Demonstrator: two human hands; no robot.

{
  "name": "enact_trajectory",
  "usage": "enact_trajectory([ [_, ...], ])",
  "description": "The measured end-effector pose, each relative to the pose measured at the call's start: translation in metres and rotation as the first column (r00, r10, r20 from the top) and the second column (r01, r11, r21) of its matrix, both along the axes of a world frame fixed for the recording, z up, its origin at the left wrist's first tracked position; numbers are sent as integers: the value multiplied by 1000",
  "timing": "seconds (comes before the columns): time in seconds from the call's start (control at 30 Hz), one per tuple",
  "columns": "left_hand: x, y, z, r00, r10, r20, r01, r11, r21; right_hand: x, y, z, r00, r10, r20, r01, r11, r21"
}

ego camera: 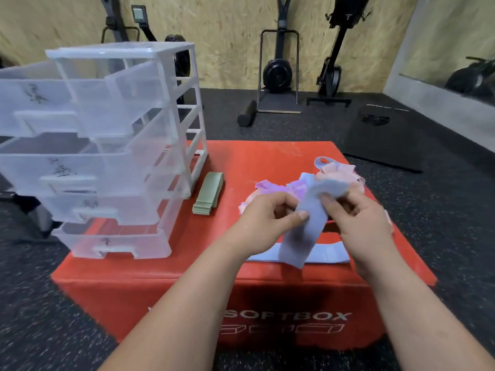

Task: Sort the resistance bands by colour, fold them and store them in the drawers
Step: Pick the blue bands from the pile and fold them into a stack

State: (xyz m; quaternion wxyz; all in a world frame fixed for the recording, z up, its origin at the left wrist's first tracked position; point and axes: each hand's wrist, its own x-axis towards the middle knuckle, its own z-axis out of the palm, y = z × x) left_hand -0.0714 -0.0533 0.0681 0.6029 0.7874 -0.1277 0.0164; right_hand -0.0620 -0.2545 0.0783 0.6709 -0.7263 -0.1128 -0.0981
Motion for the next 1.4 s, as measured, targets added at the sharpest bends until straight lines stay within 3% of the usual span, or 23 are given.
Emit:
enact_trajectory([
  [0.13, -17, 9, -13, 990, -78, -121, 98, 981, 166, 8, -1, -2, 997, 0, -75, 11, 988, 156],
  [0.27, -29, 13, -21, 975, -77, -210, 111, 982, 154, 17, -5, -1, 987, 41, -156, 11, 948, 317],
  [0.5, -40, 21, -25, 937, -105, -334, 142, 986, 89, 34, -25, -29, 931, -13, -366, 141, 936, 323],
  [0.6, -42, 35, -37, 925, -114, -363, 173, 975, 137, 35, -35, -33, 905, -18, -426, 166, 935, 314],
  [0.83, -33, 71, -51, 950, 80, -303, 12, 957, 290, 42, -57, -35, 873, -123, -472, 225, 960, 165],
  [1.1, -12, 94, -57, 903, 396, -165, -336, 892, 301, 47, -61, -35, 840, -135, -525, 106, 991, -86],
  [1.4, 2, 106, -63, 855, 506, -115, -447, 830, 332, 63, -73, -58, 869, -191, -456, 1, 923, -385],
])
